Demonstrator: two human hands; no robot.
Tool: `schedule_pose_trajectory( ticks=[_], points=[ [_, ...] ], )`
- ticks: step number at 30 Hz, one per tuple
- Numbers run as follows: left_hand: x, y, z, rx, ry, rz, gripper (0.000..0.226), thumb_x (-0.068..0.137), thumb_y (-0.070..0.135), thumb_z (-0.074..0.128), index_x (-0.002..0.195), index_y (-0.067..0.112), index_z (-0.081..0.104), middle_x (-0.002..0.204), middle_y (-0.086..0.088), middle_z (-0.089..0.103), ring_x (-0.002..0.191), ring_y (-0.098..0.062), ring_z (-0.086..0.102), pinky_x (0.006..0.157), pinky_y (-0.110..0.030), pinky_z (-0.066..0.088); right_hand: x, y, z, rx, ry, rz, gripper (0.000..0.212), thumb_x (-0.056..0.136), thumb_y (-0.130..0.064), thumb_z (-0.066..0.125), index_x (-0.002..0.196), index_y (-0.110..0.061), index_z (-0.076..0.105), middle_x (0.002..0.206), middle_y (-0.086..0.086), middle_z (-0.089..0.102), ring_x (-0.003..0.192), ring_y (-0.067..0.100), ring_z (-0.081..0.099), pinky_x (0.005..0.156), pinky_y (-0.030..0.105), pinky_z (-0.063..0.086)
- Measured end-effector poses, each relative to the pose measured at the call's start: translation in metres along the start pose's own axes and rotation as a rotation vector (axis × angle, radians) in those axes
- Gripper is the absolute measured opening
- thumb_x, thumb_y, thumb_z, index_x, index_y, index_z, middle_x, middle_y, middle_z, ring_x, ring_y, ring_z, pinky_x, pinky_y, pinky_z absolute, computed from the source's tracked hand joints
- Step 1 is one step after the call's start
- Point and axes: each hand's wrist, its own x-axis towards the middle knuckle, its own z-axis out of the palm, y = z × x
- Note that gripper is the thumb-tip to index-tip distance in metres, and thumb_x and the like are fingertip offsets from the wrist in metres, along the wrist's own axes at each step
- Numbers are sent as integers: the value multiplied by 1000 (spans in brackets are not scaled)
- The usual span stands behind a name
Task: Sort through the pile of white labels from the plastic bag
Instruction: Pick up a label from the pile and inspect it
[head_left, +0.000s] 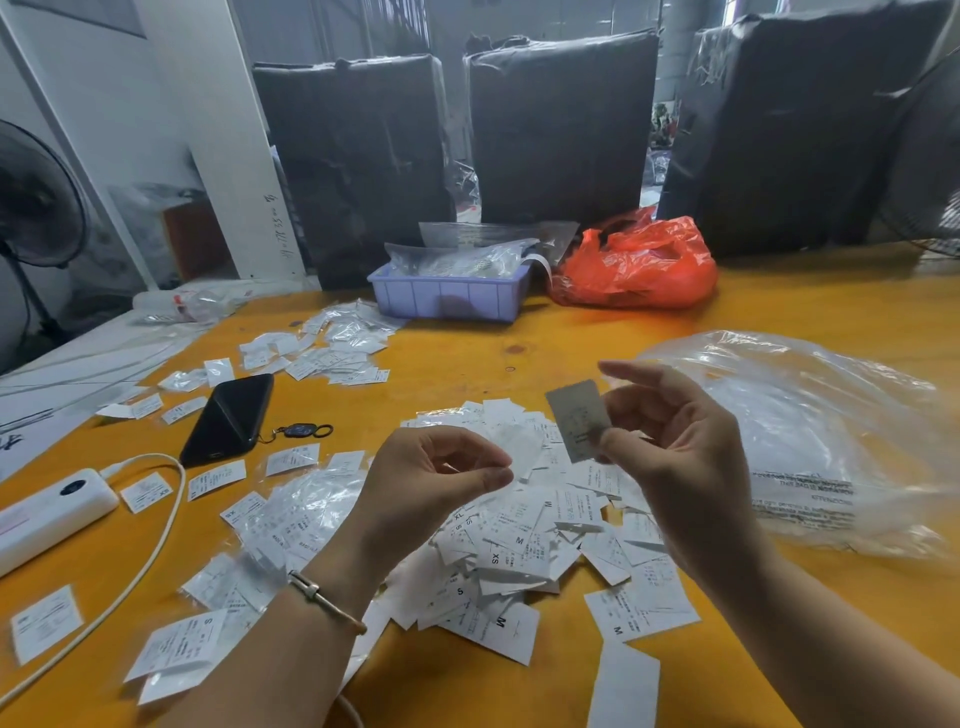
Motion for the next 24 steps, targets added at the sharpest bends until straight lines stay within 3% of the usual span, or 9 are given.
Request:
schedule_pose_trajectory(
  ticks=[2,5,10,13,16,17,19,21,24],
  points=[
    [-1,0,1,21,-14,21,10,74,12,84,80,18,80,77,-1,75,74,-15,70,69,-25,58,-1,-5,1,6,7,-42,37,68,-5,65,102,-21,68,79,6,70,75,24,67,69,41,56],
    [-1,0,3,41,-18,37,10,75,12,83,82,19,80,79,2,76,77,-13,72,71,-24,58,-2,-8,1,-64,-11,-133,18,73,-7,72,81,-24,72,75,-2,72,69,14,68,64,26,54],
    [-2,1,3,28,-37,65,11,74,14,83,84,19,81,82,1,77,80,-16,73,76,-30,61,-2,-7,0,-2,-7,-157,13,74,-12,78,74,-18,66,73,-1,72,69,13,68,62,22,53],
    [-3,2,4,-7,-45,81,15,70,22,82,84,17,80,82,0,77,79,-17,74,73,-28,60,-3,-6,1,46,-50,-142,29,74,2,76,90,-14,58,81,2,75,73,16,72,59,19,52],
    [-4,2,4,-69,-51,86,20,68,23,81,83,10,79,77,-6,77,69,-22,73,64,-22,56,-4,-6,0,-118,-66,-240,66,77,10,71,130,-25,53,86,5,70,73,14,72,58,24,57],
    [-4,2,3,-92,-53,85,20,69,21,81,83,8,78,77,-8,77,67,-23,73,62,-21,55,-3,-5,0,-235,-59,-299,67,79,11,68,133,-28,54,87,4,67,71,13,71,57,28,58],
    [-4,3,3,-141,-49,89,19,71,19,80,83,6,75,77,-10,77,66,-23,73,61,-22,56,-2,-3,1,-431,-67,-364,49,83,10,63,121,-21,66,84,3,61,68,19,67,54,40,55],
    [-4,4,3,-173,-50,96,19,74,18,79,83,4,72,79,-11,76,69,-23,73,62,-24,56,-2,2,3,-513,-51,-303,38,85,9,59,114,-14,70,82,1,60,65,25,62,55,46,51],
    [-3,5,3,-192,-64,95,19,73,20,81,80,8,69,82,-11,76,76,-24,73,66,-24,55,-5,8,6,-499,-48,-165,53,83,5,58,126,-26,60,74,0,64,62,28,61,58,46,52]
  ],
)
